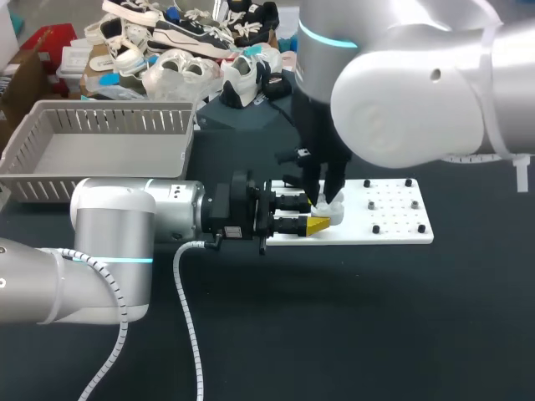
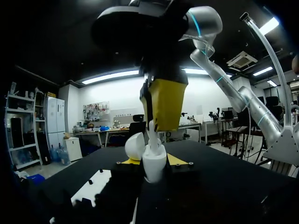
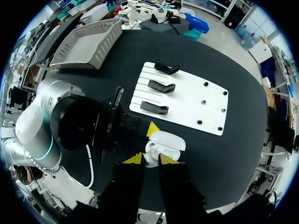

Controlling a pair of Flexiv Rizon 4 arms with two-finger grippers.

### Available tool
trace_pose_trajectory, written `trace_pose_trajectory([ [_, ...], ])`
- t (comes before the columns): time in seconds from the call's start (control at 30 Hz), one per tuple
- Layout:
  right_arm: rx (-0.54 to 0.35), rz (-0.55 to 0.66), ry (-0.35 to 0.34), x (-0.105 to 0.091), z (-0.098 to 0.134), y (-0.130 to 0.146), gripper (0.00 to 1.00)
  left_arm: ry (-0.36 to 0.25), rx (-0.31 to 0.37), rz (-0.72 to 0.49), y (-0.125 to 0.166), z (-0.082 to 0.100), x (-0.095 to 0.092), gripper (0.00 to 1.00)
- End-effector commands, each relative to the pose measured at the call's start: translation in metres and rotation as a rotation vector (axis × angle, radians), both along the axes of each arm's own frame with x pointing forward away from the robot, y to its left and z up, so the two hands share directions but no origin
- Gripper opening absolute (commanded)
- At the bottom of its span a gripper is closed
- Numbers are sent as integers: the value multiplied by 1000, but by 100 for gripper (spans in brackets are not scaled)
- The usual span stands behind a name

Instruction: Pick up each earbud case from the left stands, insert the matching earbuds, close the lid, and place the case in the box.

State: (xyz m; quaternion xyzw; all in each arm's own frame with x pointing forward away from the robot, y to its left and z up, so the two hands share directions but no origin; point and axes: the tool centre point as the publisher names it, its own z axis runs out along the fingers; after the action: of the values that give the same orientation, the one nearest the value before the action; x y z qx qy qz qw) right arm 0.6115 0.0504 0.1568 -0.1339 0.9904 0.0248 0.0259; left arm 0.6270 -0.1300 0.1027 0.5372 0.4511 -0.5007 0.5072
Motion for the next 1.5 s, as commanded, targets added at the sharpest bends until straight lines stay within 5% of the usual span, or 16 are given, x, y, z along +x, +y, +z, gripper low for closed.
trace_pose_trajectory([
  [0.03, 1, -6, -17, -2, -3, -3, 0, -1, -2, 0, 0, -1, 0, 0],
  [1.5, 46, -16, -62, 3, -9, -2, 0, -1, -2, 0, 0, -1, 0, 0],
])
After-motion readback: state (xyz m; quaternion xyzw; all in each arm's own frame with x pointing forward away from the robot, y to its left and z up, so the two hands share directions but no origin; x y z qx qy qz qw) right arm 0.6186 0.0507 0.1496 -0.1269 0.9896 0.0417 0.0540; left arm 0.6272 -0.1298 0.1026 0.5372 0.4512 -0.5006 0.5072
